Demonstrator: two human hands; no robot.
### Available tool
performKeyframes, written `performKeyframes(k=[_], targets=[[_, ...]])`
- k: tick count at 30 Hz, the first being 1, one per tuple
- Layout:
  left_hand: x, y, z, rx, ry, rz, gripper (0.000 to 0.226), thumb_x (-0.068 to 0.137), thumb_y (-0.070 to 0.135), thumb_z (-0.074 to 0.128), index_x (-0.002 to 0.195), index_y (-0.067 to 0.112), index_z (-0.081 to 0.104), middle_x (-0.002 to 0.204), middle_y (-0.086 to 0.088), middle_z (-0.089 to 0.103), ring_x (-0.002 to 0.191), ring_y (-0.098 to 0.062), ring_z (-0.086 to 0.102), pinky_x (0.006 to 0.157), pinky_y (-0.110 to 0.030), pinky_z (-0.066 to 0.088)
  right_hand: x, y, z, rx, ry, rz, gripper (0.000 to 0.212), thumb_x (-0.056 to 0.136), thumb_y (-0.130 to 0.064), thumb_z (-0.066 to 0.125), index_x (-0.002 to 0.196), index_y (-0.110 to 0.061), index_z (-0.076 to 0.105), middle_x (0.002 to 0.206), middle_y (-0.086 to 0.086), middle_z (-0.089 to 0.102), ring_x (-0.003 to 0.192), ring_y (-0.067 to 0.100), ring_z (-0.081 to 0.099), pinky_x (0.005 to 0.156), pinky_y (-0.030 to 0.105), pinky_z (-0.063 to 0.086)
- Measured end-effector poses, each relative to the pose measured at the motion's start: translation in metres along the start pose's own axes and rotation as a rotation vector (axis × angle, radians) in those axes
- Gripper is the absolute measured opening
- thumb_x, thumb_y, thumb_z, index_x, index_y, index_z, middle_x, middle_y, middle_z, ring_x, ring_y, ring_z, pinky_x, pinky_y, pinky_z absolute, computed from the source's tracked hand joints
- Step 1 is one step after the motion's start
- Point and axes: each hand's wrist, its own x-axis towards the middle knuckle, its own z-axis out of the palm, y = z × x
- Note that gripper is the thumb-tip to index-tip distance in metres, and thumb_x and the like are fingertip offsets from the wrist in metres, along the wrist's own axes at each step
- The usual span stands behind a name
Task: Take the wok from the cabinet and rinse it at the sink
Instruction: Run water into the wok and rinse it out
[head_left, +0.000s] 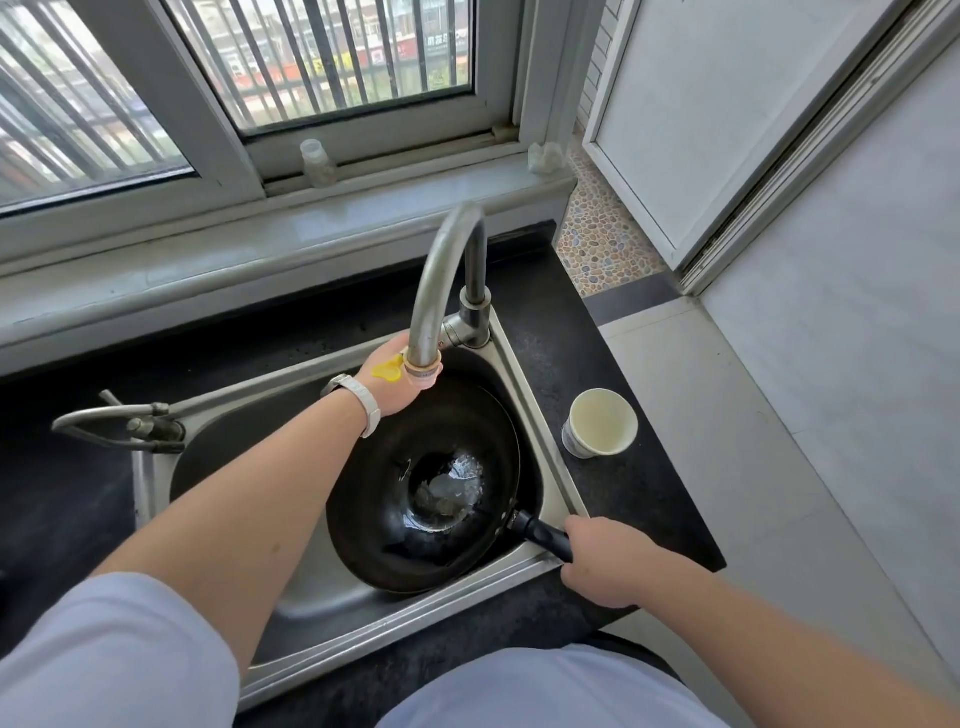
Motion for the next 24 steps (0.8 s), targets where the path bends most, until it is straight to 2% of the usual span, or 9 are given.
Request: performKeyframes(k=[3, 6, 8, 10, 12, 15, 18, 21, 24], targets=[[-0.004, -0.003, -0.001, -0.064, 0.016, -0.034, 0.016, 0.097, 0.021, 0.055, 0.111, 0.027, 0.047, 0.088, 0.021, 0.046, 0.082, -0.002, 0.05, 0.07, -0.01, 0.038, 0.008, -0.006, -0.006, 0.037, -0.132, 0.075, 0.026, 0.091, -0.016, 0.05, 0.113, -0.004, 0.055, 0.098, 0.012, 0.066, 0.076, 0.027, 0.06, 0.06, 0.031, 0.047], [-0.016, -0.02, -0.007, -0.119, 0.111, -0.107, 0.005, 0.094, 0.033, 0.058, 0.096, 0.031, 0.054, 0.084, 0.017, 0.057, 0.078, -0.008, 0.055, 0.063, -0.017, 0.038, 0.013, -0.005, -0.011, 0.242, -0.248, 0.1, 0.032, 0.089, -0.01, 0.048, 0.113, 0.008, 0.056, 0.081, 0.018, 0.066, 0.057, 0.026, 0.059, 0.049, 0.031, 0.049], [-0.026, -0.036, -0.013, -0.191, 0.156, -0.157, 0.021, 0.09, 0.041, 0.059, 0.106, 0.029, 0.063, 0.1, 0.012, 0.068, 0.093, -0.012, 0.062, 0.073, -0.022, 0.045, 0.014, -0.001, -0.013, 0.312, -0.264, 0.091, 0.031, 0.089, -0.01, 0.05, 0.114, 0.007, 0.055, 0.074, 0.013, 0.062, 0.05, 0.022, 0.056, 0.047, 0.03, 0.049], [-0.043, -0.046, -0.018, -0.252, 0.207, -0.238, 0.034, 0.092, 0.037, 0.058, 0.124, 0.027, 0.06, 0.116, 0.012, 0.066, 0.107, -0.012, 0.061, 0.086, -0.026, 0.046, 0.015, 0.001, -0.012, 0.332, -0.251, 0.084, 0.031, 0.088, -0.012, 0.053, 0.113, 0.005, 0.055, 0.073, 0.012, 0.06, 0.05, 0.022, 0.056, 0.049, 0.031, 0.05], [-0.064, -0.055, -0.019, -0.274, 0.25, -0.287, 0.034, 0.094, 0.032, 0.056, 0.127, 0.024, 0.059, 0.12, 0.01, 0.064, 0.11, -0.012, 0.059, 0.092, -0.028, 0.045, 0.015, 0.002, -0.006, 0.322, -0.207, 0.077, 0.031, 0.087, -0.017, 0.053, 0.11, 0.003, 0.056, 0.073, 0.014, 0.061, 0.053, 0.025, 0.057, 0.051, 0.032, 0.05], [-0.097, -0.066, -0.014, -0.35, 0.321, -0.334, 0.03, 0.094, 0.03, 0.056, 0.123, 0.023, 0.062, 0.115, 0.007, 0.066, 0.106, -0.012, 0.061, 0.09, -0.028, 0.047, 0.014, 0.001, 0.002, 0.27, -0.104, 0.049, 0.025, 0.088, -0.023, 0.055, 0.102, -0.003, 0.056, 0.073, 0.014, 0.063, 0.048, 0.023, 0.057, 0.042, 0.027, 0.046], [-0.126, -0.078, 0.008, -0.467, 0.361, -0.391, 0.022, 0.094, 0.022, 0.058, 0.114, 0.017, 0.065, 0.108, -0.002, 0.07, 0.095, -0.014, 0.065, 0.078, -0.023, 0.048, 0.013, -0.001, 0.005, 0.203, -0.03, 0.027, 0.021, 0.09, -0.03, 0.058, 0.092, -0.009, 0.055, 0.071, 0.008, 0.062, 0.045, 0.019, 0.057, 0.039, 0.025, 0.044], [-0.157, -0.08, 0.046, -0.553, 0.331, -0.465, 0.015, 0.094, 0.017, 0.058, 0.106, 0.017, 0.066, 0.104, -0.004, 0.072, 0.096, -0.02, 0.067, 0.086, -0.034, 0.052, 0.014, -0.001, 0.008, 0.161, -0.004, 0.033, 0.024, 0.09, -0.034, 0.059, 0.084, -0.012, 0.052, 0.069, 0.007, 0.061, 0.041, 0.018, 0.056, 0.039, 0.024, 0.043], [-0.186, -0.07, 0.091, -0.52, 0.242, -0.482, 0.011, 0.093, 0.019, 0.059, 0.101, 0.022, 0.066, 0.098, 0.002, 0.071, 0.097, -0.018, 0.066, 0.085, -0.03, 0.051, 0.015, -0.001, 0.01, 0.164, -0.008, 0.034, 0.022, 0.091, -0.033, 0.059, 0.086, -0.013, 0.052, 0.071, 0.008, 0.063, 0.042, 0.018, 0.057, 0.039, 0.024, 0.044]])
